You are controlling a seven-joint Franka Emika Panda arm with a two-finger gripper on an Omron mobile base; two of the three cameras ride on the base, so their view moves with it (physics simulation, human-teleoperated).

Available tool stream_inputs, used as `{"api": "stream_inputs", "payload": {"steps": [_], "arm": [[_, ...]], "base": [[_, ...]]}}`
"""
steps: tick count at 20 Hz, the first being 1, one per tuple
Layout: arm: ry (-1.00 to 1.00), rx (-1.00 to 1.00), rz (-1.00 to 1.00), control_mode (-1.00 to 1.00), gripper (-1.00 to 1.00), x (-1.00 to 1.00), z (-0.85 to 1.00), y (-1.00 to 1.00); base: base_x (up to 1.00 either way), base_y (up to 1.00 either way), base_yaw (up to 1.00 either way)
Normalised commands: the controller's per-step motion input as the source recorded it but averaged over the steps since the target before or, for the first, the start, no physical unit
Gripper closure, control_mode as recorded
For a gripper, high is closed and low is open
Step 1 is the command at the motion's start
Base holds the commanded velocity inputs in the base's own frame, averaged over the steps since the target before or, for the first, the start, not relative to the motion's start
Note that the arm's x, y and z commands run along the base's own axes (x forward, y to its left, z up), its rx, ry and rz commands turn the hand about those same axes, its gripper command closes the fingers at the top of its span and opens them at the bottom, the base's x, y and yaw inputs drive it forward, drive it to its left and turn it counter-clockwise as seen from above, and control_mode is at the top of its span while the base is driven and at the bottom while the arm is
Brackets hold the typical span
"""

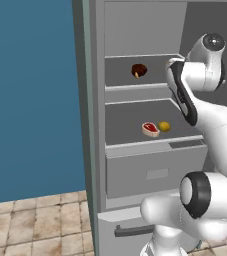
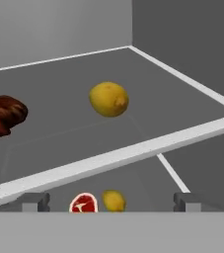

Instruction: Place one lemon and one steak in each tupperware on the nearby counter, to pack two identical lunches.

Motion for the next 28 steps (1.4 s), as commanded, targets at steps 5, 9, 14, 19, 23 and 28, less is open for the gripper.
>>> {"api": "stream_inputs", "payload": {"steps": [5,9,14,19,23,28], "arm": [[0.0,0.0,0.0,-1.0,-1.0,0.6,-0.04,-0.01],[0.0,0.0,0.0,-1.0,-1.0,0.6,-0.07,-0.09],[0.0,0.0,0.0,-1.0,-1.0,0.35,-0.14,-0.24],[0.0,-0.01,0.0,-1.0,-1.0,0.22,-0.16,-0.23],[0.0,0.0,0.0,-1.0,-1.0,0.34,-0.08,-0.1],[0.0,0.0,0.0,-1.0,-1.0,0.35,-0.02,-0.11]], "base": [[0.0,0.0,0.0],[0.0,0.0,0.0],[0.0,0.0,0.0],[0.0,0.0,0.0],[0.0,0.0,0.0],[0.0,0.0,0.0]]}}
